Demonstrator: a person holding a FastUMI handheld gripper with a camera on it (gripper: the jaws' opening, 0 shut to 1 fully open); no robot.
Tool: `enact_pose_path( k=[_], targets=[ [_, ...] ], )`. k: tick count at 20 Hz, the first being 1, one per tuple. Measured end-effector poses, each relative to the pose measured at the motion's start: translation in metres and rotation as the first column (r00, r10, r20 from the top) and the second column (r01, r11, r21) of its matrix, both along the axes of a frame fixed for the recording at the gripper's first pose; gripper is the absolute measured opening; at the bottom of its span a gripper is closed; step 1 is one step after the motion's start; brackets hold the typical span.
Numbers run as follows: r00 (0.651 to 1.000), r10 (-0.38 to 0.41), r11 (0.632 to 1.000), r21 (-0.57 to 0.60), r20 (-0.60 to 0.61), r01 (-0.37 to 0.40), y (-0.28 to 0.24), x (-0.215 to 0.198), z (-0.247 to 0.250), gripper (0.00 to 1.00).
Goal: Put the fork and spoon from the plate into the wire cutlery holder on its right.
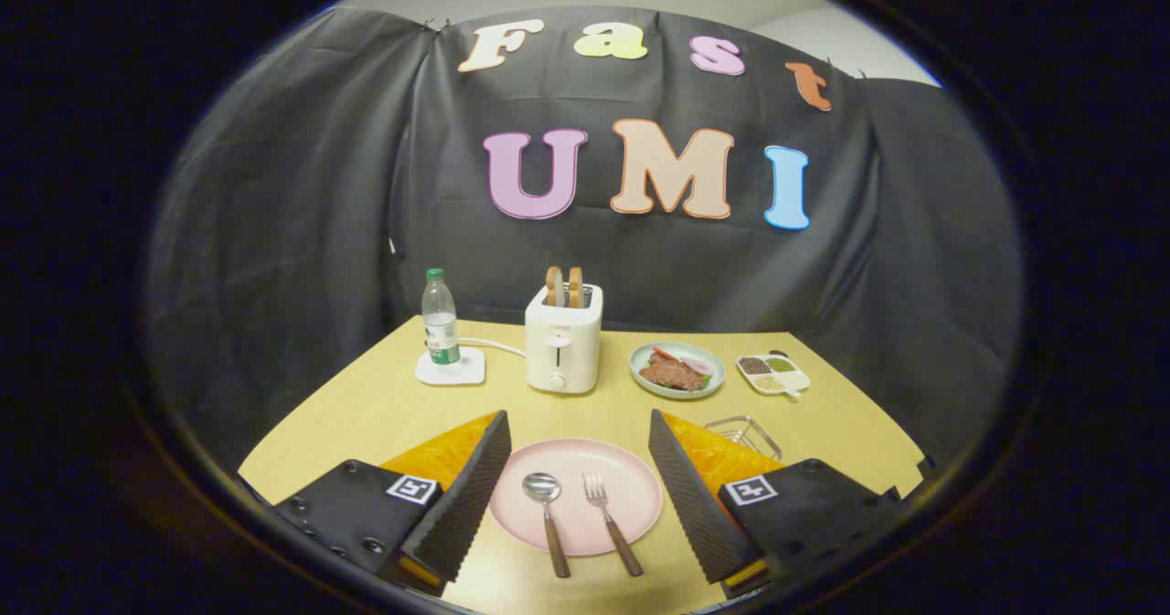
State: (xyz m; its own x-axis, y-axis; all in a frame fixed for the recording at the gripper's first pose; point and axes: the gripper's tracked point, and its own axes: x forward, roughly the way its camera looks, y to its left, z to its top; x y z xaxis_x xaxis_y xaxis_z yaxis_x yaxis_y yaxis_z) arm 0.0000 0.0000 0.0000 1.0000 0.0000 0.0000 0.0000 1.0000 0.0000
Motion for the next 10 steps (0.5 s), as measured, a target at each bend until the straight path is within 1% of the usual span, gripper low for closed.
enact_pose_path(
  k=[7,10],
  targets=[
    [0.999,-0.032,0.999,0.001,-0.017,0.032,-0.0081,0.0074,-0.007,0.96],
    [0.999,-0.031,0.999,0.011,-0.018,0.031,-0.0082,0.008,-0.0076,0.96]
  ],
)
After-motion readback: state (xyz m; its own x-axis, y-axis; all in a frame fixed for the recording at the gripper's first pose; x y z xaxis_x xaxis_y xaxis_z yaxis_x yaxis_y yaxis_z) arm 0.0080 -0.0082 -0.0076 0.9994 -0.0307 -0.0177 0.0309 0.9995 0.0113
